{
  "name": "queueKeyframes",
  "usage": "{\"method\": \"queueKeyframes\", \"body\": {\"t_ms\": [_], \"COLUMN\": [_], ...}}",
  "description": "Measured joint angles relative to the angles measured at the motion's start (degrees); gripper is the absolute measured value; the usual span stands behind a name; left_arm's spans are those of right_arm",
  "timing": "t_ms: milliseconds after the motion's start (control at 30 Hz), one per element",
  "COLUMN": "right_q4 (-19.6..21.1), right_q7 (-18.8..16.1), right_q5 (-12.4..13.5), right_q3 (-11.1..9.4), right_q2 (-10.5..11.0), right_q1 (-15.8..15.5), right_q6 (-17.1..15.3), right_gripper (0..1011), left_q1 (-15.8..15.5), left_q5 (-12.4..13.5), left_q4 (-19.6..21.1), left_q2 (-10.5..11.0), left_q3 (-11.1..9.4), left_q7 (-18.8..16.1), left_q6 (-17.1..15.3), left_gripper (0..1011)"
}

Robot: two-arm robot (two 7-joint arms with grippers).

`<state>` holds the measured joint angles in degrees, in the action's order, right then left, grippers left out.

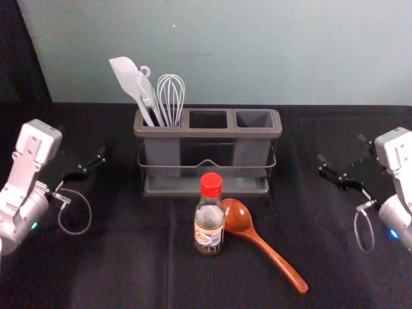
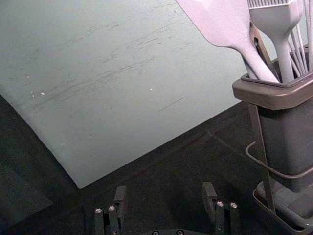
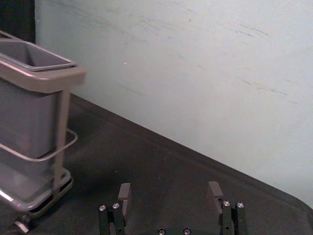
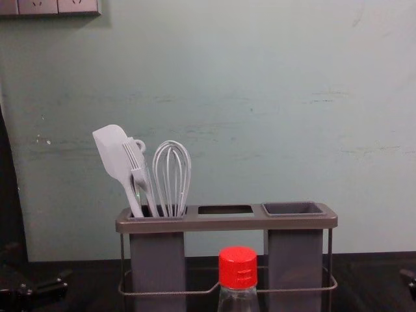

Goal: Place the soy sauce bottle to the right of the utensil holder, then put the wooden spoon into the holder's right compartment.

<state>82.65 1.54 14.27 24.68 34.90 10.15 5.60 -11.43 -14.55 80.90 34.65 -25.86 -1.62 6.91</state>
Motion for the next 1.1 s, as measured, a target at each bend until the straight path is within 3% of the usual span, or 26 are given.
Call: {"method": "queueKeyframes", "body": {"t_ms": [200, 567, 800, 1100], "right_q4": [5.5, 15.5, 20.5, 24.3], "right_q7": [0.1, 0.0, -1.3, -4.2], "right_q5": [-0.4, -1.7, -0.2, 1.9], "right_q3": [-1.3, -2.7, -3.8, -3.9], "right_q2": [1.6, 4.5, 4.8, 3.9], "right_q1": [-3.9, -12.3, -17.0, -20.4], "right_q6": [-1.9, -1.2, 0.1, 2.5], "right_gripper": [1002, 1002, 1003, 1003], "left_q1": [0.0, 0.0, 0.0, 0.0], "left_q5": [0.0, 0.0, 0.0, 0.0], "left_q4": [0.0, 0.0, 0.0, 0.0], "left_q2": [0.0, 0.0, 0.0, 0.0], "left_q3": [0.0, 0.0, 0.0, 0.0], "left_q7": [0.0, 0.0, 0.0, 0.0], "left_q6": [0.0, 0.0, 0.0, 0.0], "left_gripper": [1000, 1000, 1000, 1000]}}
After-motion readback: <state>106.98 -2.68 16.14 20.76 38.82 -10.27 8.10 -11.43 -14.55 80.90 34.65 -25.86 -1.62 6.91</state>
